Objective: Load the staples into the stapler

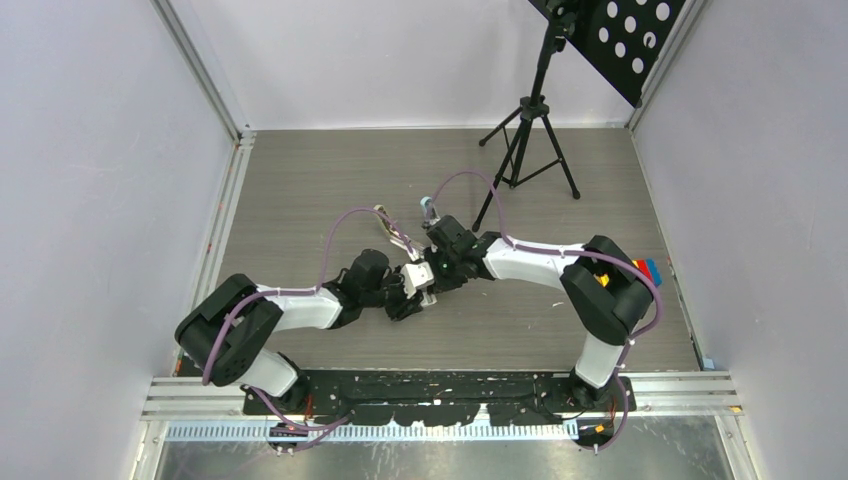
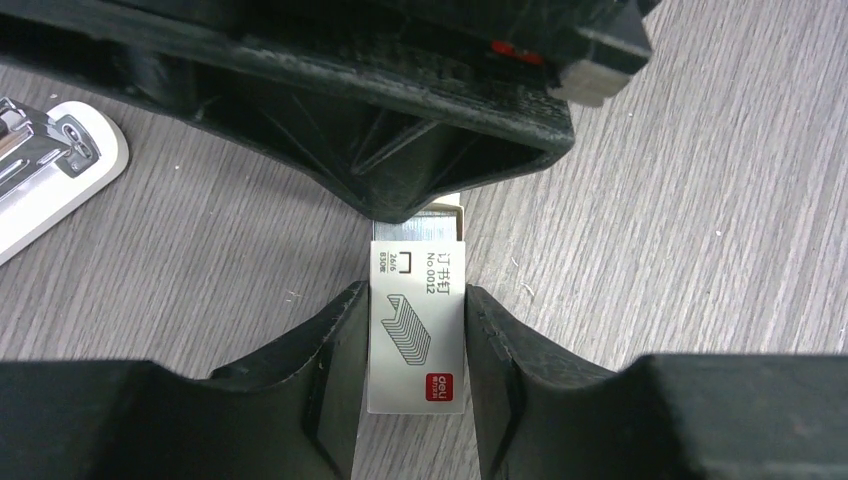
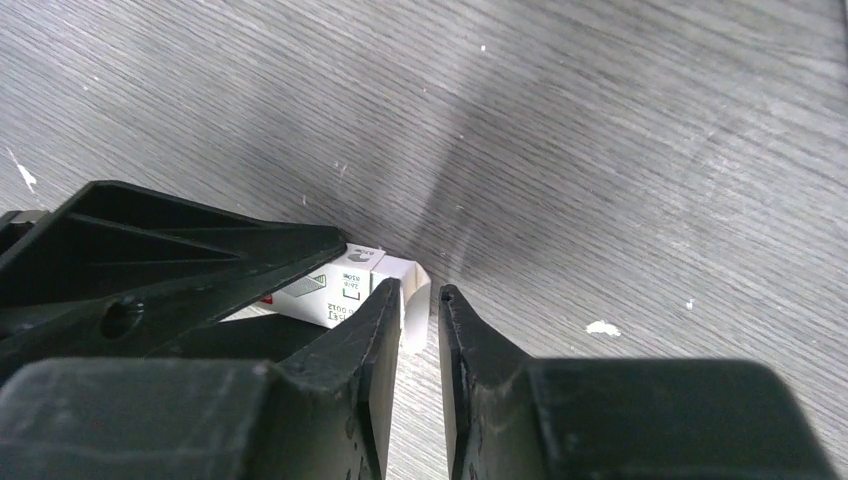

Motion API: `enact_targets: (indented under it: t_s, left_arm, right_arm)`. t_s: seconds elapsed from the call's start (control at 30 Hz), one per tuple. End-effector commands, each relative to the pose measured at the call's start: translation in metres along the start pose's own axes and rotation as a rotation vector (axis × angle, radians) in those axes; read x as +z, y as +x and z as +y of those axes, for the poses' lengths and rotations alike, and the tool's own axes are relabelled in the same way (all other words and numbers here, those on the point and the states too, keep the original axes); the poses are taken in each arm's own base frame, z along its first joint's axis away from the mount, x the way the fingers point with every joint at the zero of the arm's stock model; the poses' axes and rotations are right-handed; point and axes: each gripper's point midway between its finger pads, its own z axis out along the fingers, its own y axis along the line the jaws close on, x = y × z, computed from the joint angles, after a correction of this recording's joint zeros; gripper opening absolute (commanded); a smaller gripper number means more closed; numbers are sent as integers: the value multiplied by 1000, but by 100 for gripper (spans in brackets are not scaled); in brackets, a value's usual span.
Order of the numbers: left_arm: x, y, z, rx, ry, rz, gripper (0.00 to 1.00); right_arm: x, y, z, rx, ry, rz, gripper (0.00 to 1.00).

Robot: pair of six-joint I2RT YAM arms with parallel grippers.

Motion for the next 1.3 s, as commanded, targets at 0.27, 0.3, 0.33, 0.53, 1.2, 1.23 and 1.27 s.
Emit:
enact_targets:
  t_s: [0.27,0.3,0.33,0.53,1.2,1.23,1.27]
  left_arm:
    - [3,-4,5,13,-22,2,35]
    - [3,-3,5,12,-22,4,34]
    - [3,-3,5,12,-21,5,33]
    - [4,-3,3,13,-10,7,32]
    - [6,2,-9,26,41,30,34]
    - [6,2,-9,26,42,31,34]
    - [6,2,-10,28,44,32,34]
  right_arm:
    - [-2,12,-5,-14,24,41,9]
    - [-4,12,-4,-15,22,42,7]
    - [-5,12,-4,-16,23,42,6]
    - [-10,11,-10,-28,53,30,1]
    - [-24,15,-52,-4,134,40,0]
    - [-23,15,-50,-4,122,45,0]
    - [-23,16,-48,-4,114,49,0]
